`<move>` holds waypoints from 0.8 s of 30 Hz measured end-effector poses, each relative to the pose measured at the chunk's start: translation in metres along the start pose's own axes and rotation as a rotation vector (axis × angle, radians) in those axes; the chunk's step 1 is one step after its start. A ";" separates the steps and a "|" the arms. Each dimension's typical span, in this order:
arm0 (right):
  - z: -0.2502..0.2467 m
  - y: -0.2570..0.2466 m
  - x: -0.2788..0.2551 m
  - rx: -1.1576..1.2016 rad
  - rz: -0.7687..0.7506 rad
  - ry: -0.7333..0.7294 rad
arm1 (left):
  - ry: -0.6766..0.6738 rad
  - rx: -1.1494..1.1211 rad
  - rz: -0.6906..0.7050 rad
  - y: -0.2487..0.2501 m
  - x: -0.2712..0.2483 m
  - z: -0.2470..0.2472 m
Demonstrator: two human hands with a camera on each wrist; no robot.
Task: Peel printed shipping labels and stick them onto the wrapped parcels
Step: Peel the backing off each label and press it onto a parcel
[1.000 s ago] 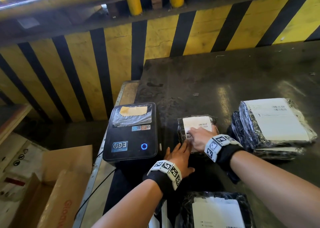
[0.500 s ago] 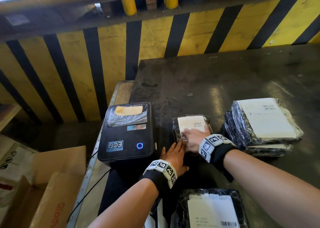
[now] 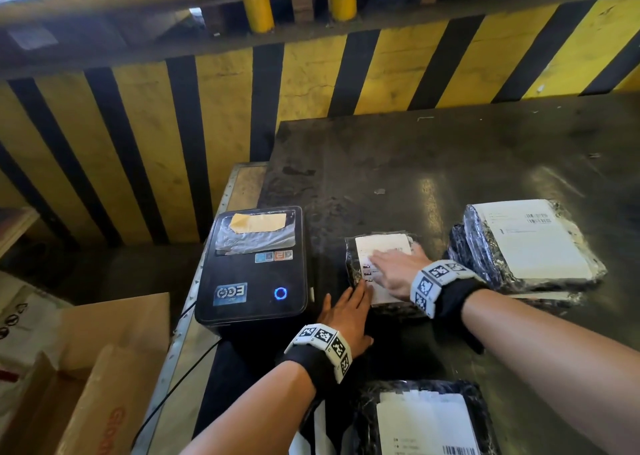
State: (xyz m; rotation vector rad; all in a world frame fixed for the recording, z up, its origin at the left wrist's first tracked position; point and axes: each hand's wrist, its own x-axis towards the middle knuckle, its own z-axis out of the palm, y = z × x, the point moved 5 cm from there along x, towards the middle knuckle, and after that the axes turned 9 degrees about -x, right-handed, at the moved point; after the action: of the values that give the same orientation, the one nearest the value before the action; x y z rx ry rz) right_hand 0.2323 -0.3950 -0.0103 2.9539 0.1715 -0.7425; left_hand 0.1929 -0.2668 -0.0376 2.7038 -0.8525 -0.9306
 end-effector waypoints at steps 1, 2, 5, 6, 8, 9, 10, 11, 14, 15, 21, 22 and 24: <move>0.006 -0.009 0.000 0.001 -0.043 0.003 | -0.005 -0.002 0.001 0.000 0.000 0.000; 0.013 -0.013 -0.003 -0.011 -0.068 0.002 | -0.008 -0.002 0.000 0.000 0.000 0.001; 0.027 0.001 -0.017 -0.056 -0.067 -0.068 | -0.005 -0.008 -0.001 -0.002 0.001 0.004; 0.030 0.010 -0.022 -0.058 -0.050 -0.095 | -0.007 -0.009 -0.001 -0.002 0.001 0.004; 0.032 0.024 -0.028 -0.058 -0.003 -0.123 | -0.002 -0.013 -0.003 -0.003 0.002 0.004; 0.032 0.029 -0.027 -0.047 0.028 -0.133 | -0.004 -0.020 -0.004 -0.002 0.003 0.003; 0.028 0.033 -0.024 -0.034 0.062 -0.140 | -0.008 -0.027 -0.005 -0.002 0.003 0.002; 0.025 0.035 -0.021 -0.030 0.095 -0.146 | -0.012 -0.029 -0.005 -0.001 0.002 0.001; 0.009 0.025 -0.017 -0.038 0.097 -0.125 | -0.038 -0.033 -0.005 -0.001 0.002 -0.001; 0.008 0.015 -0.018 -0.027 0.057 -0.106 | -0.044 -0.033 -0.006 -0.001 0.002 -0.001; 0.032 0.005 -0.041 -0.042 -0.055 -0.138 | -0.024 -0.032 -0.006 -0.001 0.001 -0.001; 0.035 0.013 -0.045 -0.042 -0.033 -0.152 | -0.023 -0.034 -0.005 -0.001 0.001 0.000; 0.038 0.025 -0.050 -0.063 0.007 -0.181 | -0.023 -0.039 -0.005 -0.001 0.002 0.001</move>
State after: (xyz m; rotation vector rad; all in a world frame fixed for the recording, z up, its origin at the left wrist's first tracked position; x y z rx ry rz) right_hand 0.1740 -0.4288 -0.0183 2.8073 0.1669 -0.9787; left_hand 0.1943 -0.2665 -0.0395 2.6688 -0.8232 -0.9712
